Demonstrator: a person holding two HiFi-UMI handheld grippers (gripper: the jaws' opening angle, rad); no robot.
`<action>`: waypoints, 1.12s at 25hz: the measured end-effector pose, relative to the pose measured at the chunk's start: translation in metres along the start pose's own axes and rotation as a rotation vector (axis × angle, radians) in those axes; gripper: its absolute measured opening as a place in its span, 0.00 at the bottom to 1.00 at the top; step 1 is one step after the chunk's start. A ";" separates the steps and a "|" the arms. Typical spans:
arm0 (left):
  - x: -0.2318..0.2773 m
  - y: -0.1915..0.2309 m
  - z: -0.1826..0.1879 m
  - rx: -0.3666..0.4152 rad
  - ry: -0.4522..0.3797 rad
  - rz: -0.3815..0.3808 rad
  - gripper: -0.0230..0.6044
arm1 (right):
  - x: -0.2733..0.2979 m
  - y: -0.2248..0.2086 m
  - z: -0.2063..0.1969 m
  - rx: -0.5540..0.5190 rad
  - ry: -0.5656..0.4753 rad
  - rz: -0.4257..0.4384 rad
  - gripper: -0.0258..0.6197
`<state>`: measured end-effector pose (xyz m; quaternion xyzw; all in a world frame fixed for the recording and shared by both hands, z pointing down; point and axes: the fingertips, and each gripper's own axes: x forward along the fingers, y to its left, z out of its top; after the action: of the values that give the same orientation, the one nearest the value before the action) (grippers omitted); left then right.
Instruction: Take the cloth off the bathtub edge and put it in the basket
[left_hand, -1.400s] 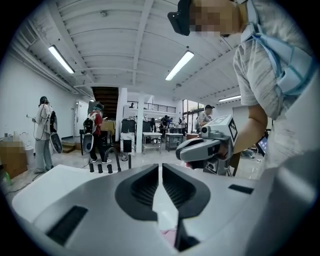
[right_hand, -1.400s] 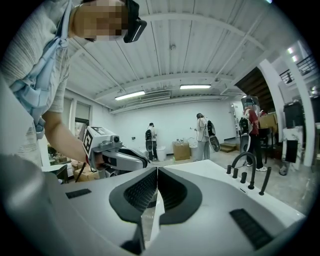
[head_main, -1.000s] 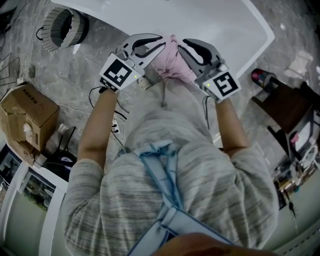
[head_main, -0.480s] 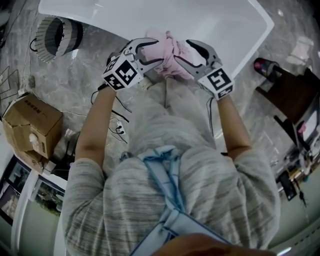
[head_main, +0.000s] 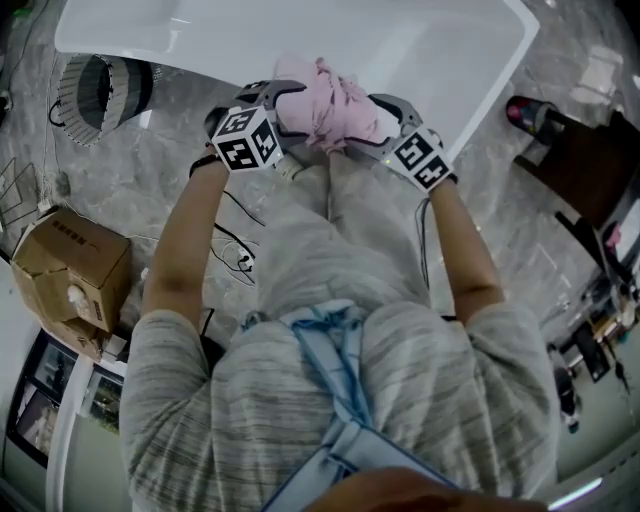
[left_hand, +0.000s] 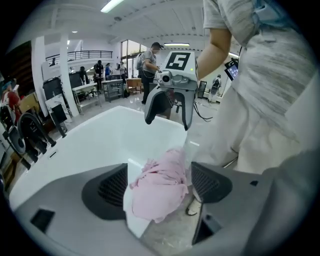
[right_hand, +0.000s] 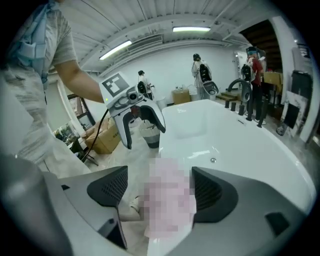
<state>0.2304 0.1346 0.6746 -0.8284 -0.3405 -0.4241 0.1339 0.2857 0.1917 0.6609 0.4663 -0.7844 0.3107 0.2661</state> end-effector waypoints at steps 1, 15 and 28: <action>0.006 0.000 -0.004 0.006 0.016 -0.014 0.65 | 0.002 0.000 -0.011 -0.003 0.029 0.003 0.61; 0.082 -0.005 -0.088 0.105 0.295 -0.171 0.79 | 0.054 0.007 -0.156 0.020 0.392 0.038 0.69; 0.133 0.007 -0.141 0.125 0.425 -0.236 0.82 | 0.085 -0.012 -0.232 0.105 0.539 0.020 0.69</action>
<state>0.2032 0.1171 0.8659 -0.6653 -0.4247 -0.5796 0.2027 0.2899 0.3102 0.8783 0.3722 -0.6727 0.4664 0.4374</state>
